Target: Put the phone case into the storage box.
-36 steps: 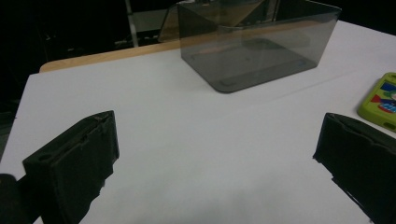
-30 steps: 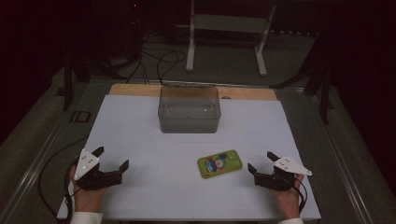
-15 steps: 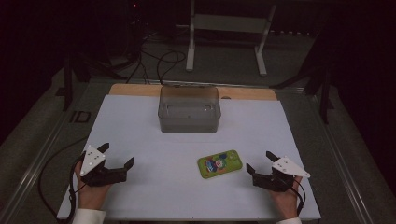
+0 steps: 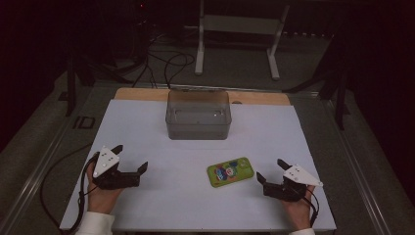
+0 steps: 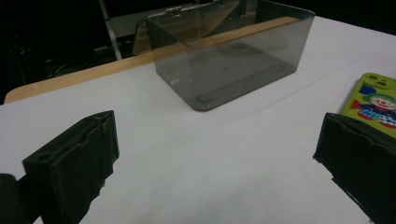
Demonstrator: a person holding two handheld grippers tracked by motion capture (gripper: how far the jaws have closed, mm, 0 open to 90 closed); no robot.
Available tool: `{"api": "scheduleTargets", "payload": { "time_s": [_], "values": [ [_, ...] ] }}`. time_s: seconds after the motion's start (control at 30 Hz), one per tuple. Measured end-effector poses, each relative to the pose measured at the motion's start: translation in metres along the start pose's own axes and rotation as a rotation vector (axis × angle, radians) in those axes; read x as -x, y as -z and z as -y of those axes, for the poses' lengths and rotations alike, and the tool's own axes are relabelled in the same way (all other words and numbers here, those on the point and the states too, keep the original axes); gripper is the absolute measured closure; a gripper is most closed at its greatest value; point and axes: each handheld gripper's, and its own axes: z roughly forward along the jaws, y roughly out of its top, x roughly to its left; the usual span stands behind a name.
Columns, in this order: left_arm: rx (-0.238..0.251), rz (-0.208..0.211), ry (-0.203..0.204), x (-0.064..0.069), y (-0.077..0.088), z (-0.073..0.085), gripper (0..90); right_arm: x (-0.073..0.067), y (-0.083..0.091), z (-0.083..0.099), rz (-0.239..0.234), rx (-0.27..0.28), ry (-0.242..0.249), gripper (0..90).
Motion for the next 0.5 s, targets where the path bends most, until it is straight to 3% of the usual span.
{"api": "scheduleTargets", "payload": {
  "time_s": [0.5],
  "values": [
    [-0.009,0.034,-0.029,0.010,-0.019,-0.008,0.0,0.000,0.000,0.000,-0.004,-0.003,-0.006,9.8]
  ]
}}
